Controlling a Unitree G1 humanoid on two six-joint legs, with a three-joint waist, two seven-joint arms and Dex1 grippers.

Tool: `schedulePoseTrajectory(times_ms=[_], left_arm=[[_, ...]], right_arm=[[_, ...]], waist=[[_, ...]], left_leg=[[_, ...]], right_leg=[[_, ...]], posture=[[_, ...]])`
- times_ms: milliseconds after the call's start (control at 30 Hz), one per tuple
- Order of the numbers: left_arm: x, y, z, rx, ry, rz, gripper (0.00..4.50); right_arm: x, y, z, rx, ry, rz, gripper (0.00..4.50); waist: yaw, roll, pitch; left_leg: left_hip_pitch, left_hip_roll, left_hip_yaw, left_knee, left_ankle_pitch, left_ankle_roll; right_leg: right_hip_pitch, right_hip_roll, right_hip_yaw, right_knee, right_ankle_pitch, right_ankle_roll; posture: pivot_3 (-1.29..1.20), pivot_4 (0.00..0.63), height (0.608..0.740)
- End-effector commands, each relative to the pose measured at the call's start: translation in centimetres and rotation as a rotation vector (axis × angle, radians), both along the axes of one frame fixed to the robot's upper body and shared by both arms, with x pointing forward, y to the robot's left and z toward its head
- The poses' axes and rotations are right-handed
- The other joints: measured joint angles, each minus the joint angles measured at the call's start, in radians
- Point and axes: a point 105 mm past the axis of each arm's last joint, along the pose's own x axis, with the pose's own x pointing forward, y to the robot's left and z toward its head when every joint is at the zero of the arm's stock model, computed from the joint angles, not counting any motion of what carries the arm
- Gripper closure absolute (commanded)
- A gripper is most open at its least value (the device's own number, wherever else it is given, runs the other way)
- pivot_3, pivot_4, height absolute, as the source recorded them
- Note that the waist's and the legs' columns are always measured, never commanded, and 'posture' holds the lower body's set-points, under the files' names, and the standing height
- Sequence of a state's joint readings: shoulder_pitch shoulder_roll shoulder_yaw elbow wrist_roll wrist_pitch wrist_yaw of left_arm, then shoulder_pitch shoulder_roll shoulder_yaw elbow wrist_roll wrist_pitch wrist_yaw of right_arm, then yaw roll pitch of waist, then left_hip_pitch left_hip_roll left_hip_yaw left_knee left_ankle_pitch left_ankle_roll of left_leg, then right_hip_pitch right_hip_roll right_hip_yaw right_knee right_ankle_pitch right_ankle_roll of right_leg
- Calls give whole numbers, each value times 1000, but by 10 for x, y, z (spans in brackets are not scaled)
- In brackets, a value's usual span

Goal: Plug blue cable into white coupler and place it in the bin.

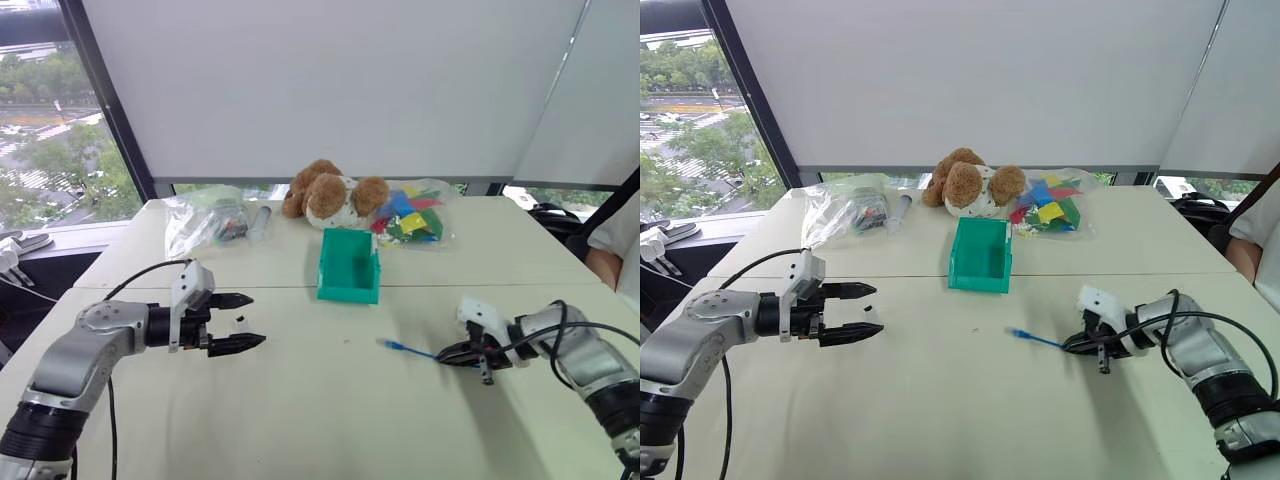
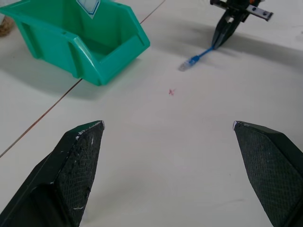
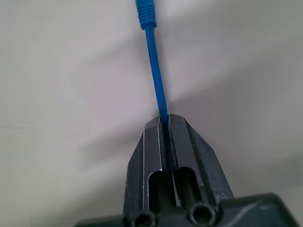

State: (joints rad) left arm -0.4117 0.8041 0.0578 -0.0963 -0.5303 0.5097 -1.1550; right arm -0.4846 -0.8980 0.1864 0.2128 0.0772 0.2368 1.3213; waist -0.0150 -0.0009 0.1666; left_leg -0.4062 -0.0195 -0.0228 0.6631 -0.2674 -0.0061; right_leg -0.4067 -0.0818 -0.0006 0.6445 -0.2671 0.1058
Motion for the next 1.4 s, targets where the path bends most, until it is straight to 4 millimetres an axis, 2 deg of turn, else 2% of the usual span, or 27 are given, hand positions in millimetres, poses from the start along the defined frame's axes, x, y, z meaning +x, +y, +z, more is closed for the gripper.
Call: schedulePoseTrajectory(times_ms=[33, 167, 367, 567, 767, 833, 900, 1000, 1033, 1100, 1233, 1400], left_arm=[[2, -1, 11, 9, -53, -14, 0], [1, -6, 10, 5, -47, -36, 0], [-2, -11, 8, 4, -40, -57, 0], [-6, -18, 0, 22, -34, -89, 0], [-10, -23, -9, 27, -20, -116, 0], [-11, -24, -12, 37, -16, -132, 0], [-11, -27, -15, 42, -10, -154, 0], [-13, -32, -20, 50, -4, -194, 0], [-14, -35, -23, 53, 7, -219, 0], [-17, -43, -29, 54, 30, -265, 0], [-15, -59, -52, 62, 69, -335, 0], [-3, -79, -73, 65, 78, -373, 0]], right_arm=[[-7, 36, 20, 56, -47, 114, 4435], [-15, 67, 21, 97, -29, 190, 4435], [-10, 88, 9, 86, -6, 226, 4435], [0, 94, -5, -1, -34, 243, 4435], [0, 101, -4, -7, -46, 268, 4435], [1, 101, 2, 0, -64, 262, 3894], [0, 98, 11, 12, -82, 255, 3116], [-3, 92, 26, 26, -115, 235, 1575], [-6, 89, 33, 43, -120, 223, 940], [-13, 84, 44, 80, -120, 202, 83], [-22, 77, 60, 126, -143, 143, 83], [-30, 69, 69, 148, -172, 65, 83]], waist=[[2, 0, 0], [4, 0, 0], [4, 0, 0], [4, 0, 0], [3, 0, 0], [3, 0, 0], [3, 0, 0], [6, 0, 0], [6, 0, 0], [10, 0, 0], [17, 0, 0], [22, -1, 0]], left_leg=[[0, 0, 0, 0, 0, 0], [0, 0, 0, 0, 0, 0], [0, -1, -1, 1, 0, 0], [0, -1, -1, 1, 0, 0], [0, -1, 0, 1, 0, -1], [0, -1, -1, 1, 0, 0], [0, -1, -1, 1, 0, -1], [0, -1, -1, 1, 0, 0], [-1, -1, -1, 1, 0, 0], [-1, -1, -1, 1, 0, 0], [-1, -1, -1, 1, 0, 0], [-1, -1, -1, 2, 0, 0]], right_leg=[[0, 0, 0, 1, 0, 0], [0, 0, 0, 1, 0, 0], [0, 0, 0, 1, 0, 0], [0, 0, 0, 1, 0, 0], [0, 0, 0, 1, 0, 0], [0, 0, 0, 2, 0, 0], [0, 0, 0, 1, 0, 0], [-1, 0, 0, 2, 0, 0], [-1, 0, 0, 1, 0, 0], [-1, 0, 0, 1, 0, 0], [0, 0, 0, 1, 0, 0], [0, 0, 0, 1, 0, 0]], posture=[[0, 150, 740], [0, 150, 740], [0, 150, 740], [0, 150, 740], [0, 150, 740], [0, 150, 740], [0, 150, 740], [0, 150, 740], [0, 150, 740], [0, 150, 740], [0, 150, 740], [0, 150, 740]])
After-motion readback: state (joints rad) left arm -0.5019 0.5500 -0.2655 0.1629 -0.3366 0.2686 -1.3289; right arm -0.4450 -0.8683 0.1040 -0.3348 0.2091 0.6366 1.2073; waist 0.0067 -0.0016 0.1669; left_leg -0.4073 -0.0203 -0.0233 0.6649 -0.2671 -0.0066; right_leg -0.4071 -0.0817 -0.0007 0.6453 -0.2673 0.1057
